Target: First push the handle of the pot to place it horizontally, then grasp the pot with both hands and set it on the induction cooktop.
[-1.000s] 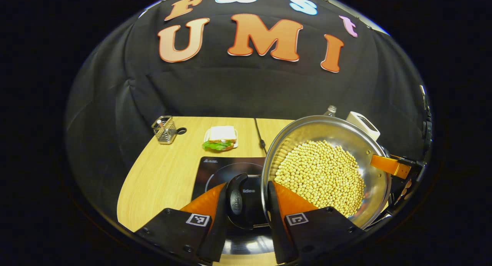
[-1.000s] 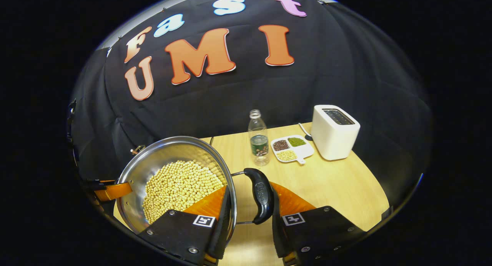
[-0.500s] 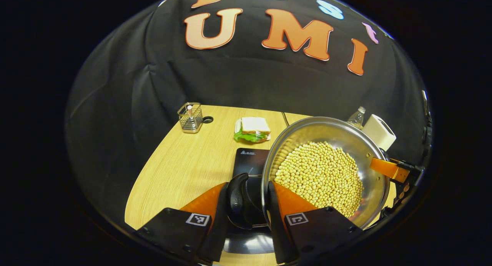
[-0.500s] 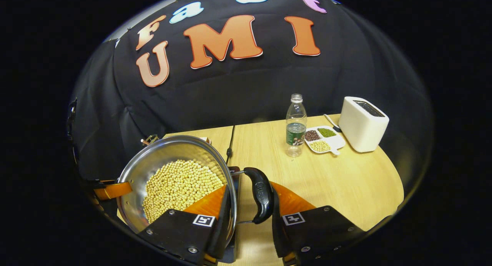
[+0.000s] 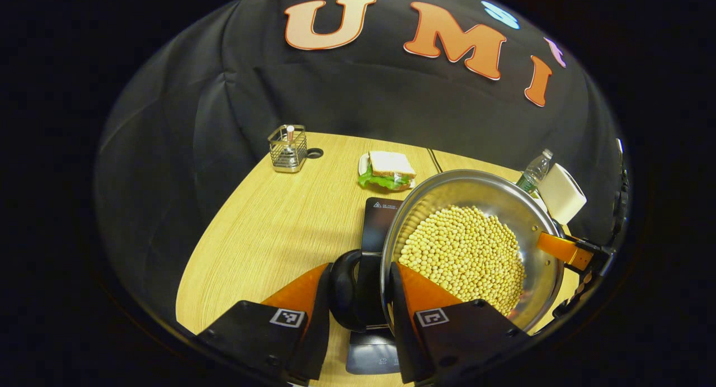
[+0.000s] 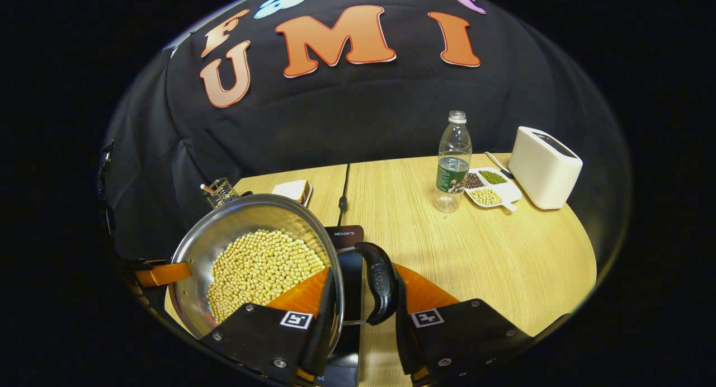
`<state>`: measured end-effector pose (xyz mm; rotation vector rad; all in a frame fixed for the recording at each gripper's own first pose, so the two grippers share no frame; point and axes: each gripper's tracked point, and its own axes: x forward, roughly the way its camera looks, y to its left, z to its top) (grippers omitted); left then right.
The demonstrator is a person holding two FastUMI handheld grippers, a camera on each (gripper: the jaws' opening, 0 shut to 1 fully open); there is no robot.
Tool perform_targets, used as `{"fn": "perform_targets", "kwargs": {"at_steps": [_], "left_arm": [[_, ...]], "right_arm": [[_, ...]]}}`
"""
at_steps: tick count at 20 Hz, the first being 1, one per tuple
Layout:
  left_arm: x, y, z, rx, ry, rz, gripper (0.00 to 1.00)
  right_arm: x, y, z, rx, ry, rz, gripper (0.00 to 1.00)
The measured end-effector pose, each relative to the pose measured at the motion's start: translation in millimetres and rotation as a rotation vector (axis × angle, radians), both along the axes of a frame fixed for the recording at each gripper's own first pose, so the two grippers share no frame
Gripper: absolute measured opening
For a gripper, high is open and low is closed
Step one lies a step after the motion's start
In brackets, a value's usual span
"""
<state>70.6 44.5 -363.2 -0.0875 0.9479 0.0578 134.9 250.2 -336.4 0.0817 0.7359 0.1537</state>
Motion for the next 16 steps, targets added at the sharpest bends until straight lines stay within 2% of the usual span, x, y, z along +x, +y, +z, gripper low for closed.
{"fn": "perform_targets", "kwargs": {"at_steps": [5,7,8,14,16], "left_arm": [[5.2,-6.1,-1.7,0.012,0.020,-0.010,0.60],[6.7,-5.9,-1.1,0.011,0.026,-0.014,0.55],[7.6,-5.2,0.5,0.009,0.031,-0.013,0.58],[8.2,-5.6,5.6,0.021,0.030,-0.022,0.56],[10.0,-5.7,5.5,0.022,0.035,-0.023,0.59]], "right_arm": [[1.4,-1.3,-13.5,0.004,0.038,0.002,0.49],[2.4,-0.6,-17.0,0.004,0.048,0.001,0.49],[3.0,-1.0,-19.2,0.002,0.052,0.002,0.49],[4.5,-2.7,-21.7,-0.001,0.062,0.005,0.52],[5.8,-3.0,-23.4,-0.012,0.070,0.007,0.54]]}}
